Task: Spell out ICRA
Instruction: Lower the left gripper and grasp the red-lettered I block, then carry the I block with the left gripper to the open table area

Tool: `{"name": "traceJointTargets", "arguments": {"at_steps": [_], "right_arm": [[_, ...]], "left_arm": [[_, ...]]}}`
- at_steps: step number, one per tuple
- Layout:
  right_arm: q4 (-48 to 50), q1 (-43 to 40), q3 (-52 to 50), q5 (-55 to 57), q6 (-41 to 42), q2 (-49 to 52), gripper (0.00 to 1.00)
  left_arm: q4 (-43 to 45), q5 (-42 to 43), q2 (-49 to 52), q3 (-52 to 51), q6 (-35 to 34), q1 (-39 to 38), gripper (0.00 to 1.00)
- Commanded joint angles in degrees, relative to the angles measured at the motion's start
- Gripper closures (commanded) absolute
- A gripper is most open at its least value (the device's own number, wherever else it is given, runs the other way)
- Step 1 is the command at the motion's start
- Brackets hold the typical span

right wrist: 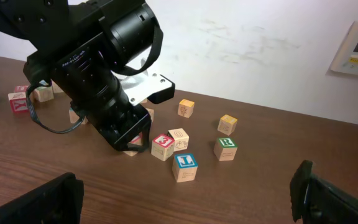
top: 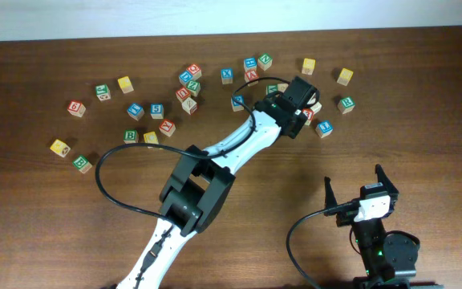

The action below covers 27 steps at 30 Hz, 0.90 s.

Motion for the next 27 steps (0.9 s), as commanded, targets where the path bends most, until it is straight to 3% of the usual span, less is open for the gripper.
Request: {"name": "traceJointTargets", "arguments": {"at_steps": [1, 13, 22, 27], "right_arm": [[-0.3, -0.3, -0.3, 0.5, 0.1, -0.4, 0.02], [-0.3, -0.3, -0.3, 0.5, 0.1, -0.4, 0.02], [-0.3, -0.3, -0.3, 0.5, 0.1, -0.4, 0.02], [-0.3, -0.3, -0.3, 0.5, 0.1, -0.4, 0.02]], "left_arm": [[0.1, -0.6, 0.5, 0.0, -1.0, 0.8, 0.67], [-4.5, -0.6, -5.8, 0.1, -1.0, 0.8, 0.84], [-18.2, -0.6, -21.7, 0.1, -7.8, 1.7, 0.85], [-29.0, -0.4, -31.9, 0.1, -8.3, 4.5, 0.85]]}}
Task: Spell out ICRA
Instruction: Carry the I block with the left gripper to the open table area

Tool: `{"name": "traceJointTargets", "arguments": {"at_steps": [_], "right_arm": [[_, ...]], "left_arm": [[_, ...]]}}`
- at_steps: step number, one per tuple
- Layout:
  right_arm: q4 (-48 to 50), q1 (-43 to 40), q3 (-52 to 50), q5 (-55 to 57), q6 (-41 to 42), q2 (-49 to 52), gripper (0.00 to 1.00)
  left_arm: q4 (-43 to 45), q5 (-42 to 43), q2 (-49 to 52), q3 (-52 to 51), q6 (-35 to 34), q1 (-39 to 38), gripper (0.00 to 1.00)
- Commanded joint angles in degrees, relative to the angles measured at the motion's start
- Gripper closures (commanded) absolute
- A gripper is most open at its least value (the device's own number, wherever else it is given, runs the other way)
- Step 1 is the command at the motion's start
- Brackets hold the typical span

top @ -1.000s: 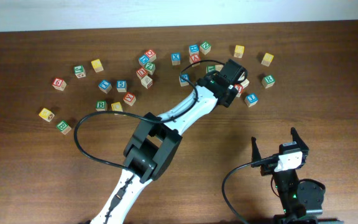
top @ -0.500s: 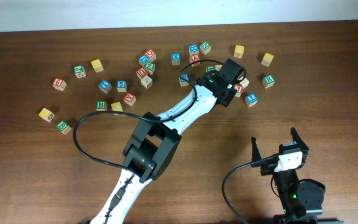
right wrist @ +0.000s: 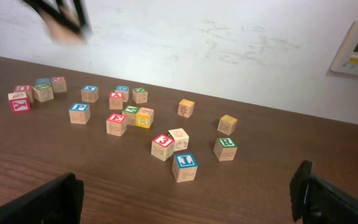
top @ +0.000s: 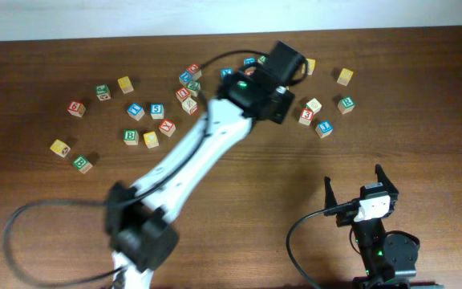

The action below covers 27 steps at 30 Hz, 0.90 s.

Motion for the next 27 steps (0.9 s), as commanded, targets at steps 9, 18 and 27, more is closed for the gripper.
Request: {"name": "traceJointTargets", "arguments": {"at_steps": [9, 18, 27], "right_arm": [[-0.3, -0.3, -0.3, 0.5, 0.2, -0.4, 0.02], [-0.3, -0.3, -0.3, 0.5, 0.2, -0.4, 0.02], [-0.3, -0.3, -0.3, 0.5, 0.2, -0.4, 0.02]], "left_arm": [[-28.0, -0.3, -14.9, 0.0, -14.5, 12.5, 0.89], [-29.9, -4.5, -14.6, -12.3, -19.6, 13.8, 0.91], [-13.9, -6.3, -14.6, -38.2, -22.1, 15.2, 0.92]]}}
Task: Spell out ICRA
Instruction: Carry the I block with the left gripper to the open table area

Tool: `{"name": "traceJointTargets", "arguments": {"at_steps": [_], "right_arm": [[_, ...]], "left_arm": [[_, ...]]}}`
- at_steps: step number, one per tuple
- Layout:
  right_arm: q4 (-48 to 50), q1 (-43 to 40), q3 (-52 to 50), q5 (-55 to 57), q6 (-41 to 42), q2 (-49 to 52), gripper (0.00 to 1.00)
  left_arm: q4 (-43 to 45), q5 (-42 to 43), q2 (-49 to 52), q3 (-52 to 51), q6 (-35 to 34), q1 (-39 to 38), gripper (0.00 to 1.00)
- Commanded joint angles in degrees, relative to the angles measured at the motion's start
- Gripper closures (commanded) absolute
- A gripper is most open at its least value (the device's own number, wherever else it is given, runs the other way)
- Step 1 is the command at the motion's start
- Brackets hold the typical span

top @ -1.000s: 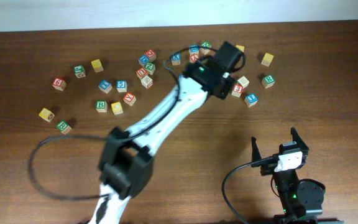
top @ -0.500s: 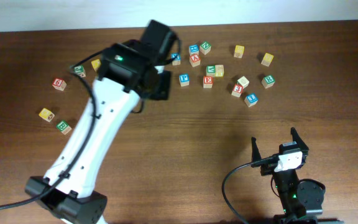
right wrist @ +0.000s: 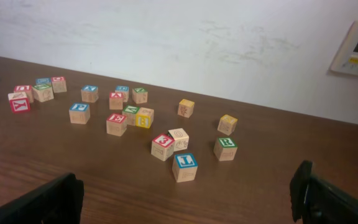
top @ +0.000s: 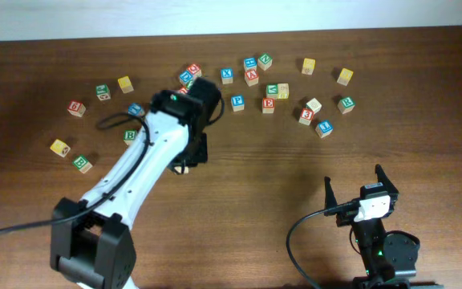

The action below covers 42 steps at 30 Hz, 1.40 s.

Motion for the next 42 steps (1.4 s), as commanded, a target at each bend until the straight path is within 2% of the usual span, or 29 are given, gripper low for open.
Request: {"name": "traceJointTargets", "arguments": {"at_steps": [1, 4, 12, 21, 24, 32, 37, 42], "right_arm": [[-0.3, -0.3, -0.3, 0.5, 0.2, -0.4, 0.02], [-0.3, -0.3, -0.3, 0.5, 0.2, -0.4, 0.02], [-0.3, -0.3, -0.3, 0.5, 0.2, -0.4, 0.02], [-0.3, -0.3, -0.3, 0.5, 0.2, -0.4, 0.02], [-0.3, -0.3, -0.3, 0.5, 0.2, -0.4, 0.02], [-0.3, -0.3, -0.3, 0.5, 0.2, -0.4, 0.02], [-0.3, -0.3, -0.3, 0.5, 0.2, -0.4, 0.02], [-0.3, -0.3, -0.3, 0.5, 0.2, -0.4, 0.02]], "left_arm": [[4.7, -2.5, -0.5, -8.5, -1.4, 1.7, 0.96], [9.2, -2.4, -0.5, -14.1, 1.2, 3.1, 0.99], [21.1, -2.3, -0.5, -22.9, 5.4, 4.0, 0.96], [22.9, -2.3, -0.5, -24.5, 5.6, 4.0, 0.93], [23.8, -2.3, -0.5, -25.0, 5.6, 4.0, 0.9], [23.6, -2.0, -0.5, -25.0, 5.5, 4.0, 0.61], [23.3, -0.5, -0.5, -25.0, 5.5, 4.0, 0.6], [22.0, 2.5, -0.5, -25.0, 5.5, 4.0, 0.65]]}}
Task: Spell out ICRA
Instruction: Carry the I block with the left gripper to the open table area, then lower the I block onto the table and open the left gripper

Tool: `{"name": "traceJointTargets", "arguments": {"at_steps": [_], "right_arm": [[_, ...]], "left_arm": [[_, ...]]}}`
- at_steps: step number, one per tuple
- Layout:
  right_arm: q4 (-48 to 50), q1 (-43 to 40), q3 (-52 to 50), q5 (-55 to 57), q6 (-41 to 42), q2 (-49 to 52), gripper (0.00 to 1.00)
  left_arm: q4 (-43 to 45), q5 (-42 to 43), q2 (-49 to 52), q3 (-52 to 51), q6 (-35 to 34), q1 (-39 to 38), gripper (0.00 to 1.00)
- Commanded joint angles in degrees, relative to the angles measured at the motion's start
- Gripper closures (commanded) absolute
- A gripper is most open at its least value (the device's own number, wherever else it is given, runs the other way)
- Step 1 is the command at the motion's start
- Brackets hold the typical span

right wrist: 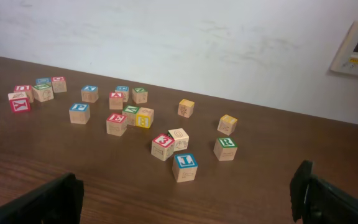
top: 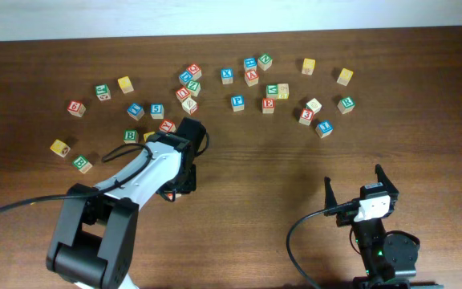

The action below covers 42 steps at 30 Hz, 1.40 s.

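Note:
Wooden letter blocks lie scattered across the far half of the brown table (top: 295, 177). Among them are a blue I block (right wrist: 184, 167), a green R block (right wrist: 226, 148) and a red A block (top: 252, 76). My left gripper (top: 173, 189) reaches down at the table's left-centre, in front of the blocks. A small wooden block (top: 166, 195) with a red face peeks out at its tip, apparently held; its letter is hidden. Low at the near right, my right gripper (right wrist: 179, 202) stands wide open and holds nothing.
A loose cluster of blocks (top: 155, 120) lies just behind the left arm, with a yellow block (top: 59, 147) and a green one (top: 82, 164) further left. The left arm's black cable (top: 111, 164) loops over the table. A white wall with a panel backs the table.
The left gripper has moved a little nearer and to the left, from just below the left block cluster to the bare table in front of it, the small block still at its tip. The right arm has not moved.
The left gripper was down on a tan block beside the red 3 block at the right cluster. Then it was lifted over the far middle and that block's spot was bare. Later it stood left of centre with the block, and now sits lower and nearer.

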Motion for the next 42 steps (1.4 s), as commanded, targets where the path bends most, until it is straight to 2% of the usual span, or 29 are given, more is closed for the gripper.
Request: {"name": "traceJointTargets", "arguments": {"at_steps": [1, 4, 8, 12, 17, 21, 24, 30, 37, 42], "right_arm": [[-0.3, -0.3, -0.3, 0.5, 0.2, -0.4, 0.02], [-0.3, -0.3, -0.3, 0.5, 0.2, -0.4, 0.02], [-0.3, -0.3, -0.3, 0.5, 0.2, -0.4, 0.02], [-0.3, -0.3, -0.3, 0.5, 0.2, -0.4, 0.02], [-0.3, -0.3, -0.3, 0.5, 0.2, -0.4, 0.02], [-0.3, -0.3, -0.3, 0.5, 0.2, -0.4, 0.02], [-0.3, -0.3, -0.3, 0.5, 0.2, -0.4, 0.02], [-0.3, -0.3, -0.3, 0.5, 0.2, -0.4, 0.02], [-0.3, -0.3, -0.3, 0.5, 0.2, -0.4, 0.02], [-0.3, -0.3, -0.3, 0.5, 0.2, -0.4, 0.02]], "left_arm": [[-0.9, 2.3, -0.5, -0.4, 0.1, 0.2, 0.66], [-0.9, 1.5, -0.5, -0.4, 0.1, 0.2, 0.74], [-0.9, -1.5, -0.5, -0.4, 0.2, 0.2, 0.78], [-0.9, -3.9, -0.5, -0.4, 1.0, 0.2, 0.73], [-0.8, -4.5, -0.5, -0.4, 2.5, 0.2, 0.73], [-0.9, -4.6, -0.5, -0.4, 2.5, 0.2, 0.62], [-0.8, -4.6, -0.5, -0.4, 2.5, 0.2, 0.6], [-0.6, -4.5, -0.5, -0.4, 1.3, 0.6, 0.61], [-0.5, 0.8, -0.5, -0.4, 0.8, 5.0, 0.66], [-0.1, 4.9, -0.5, -0.4, 3.6, 5.9, 0.66]]}}
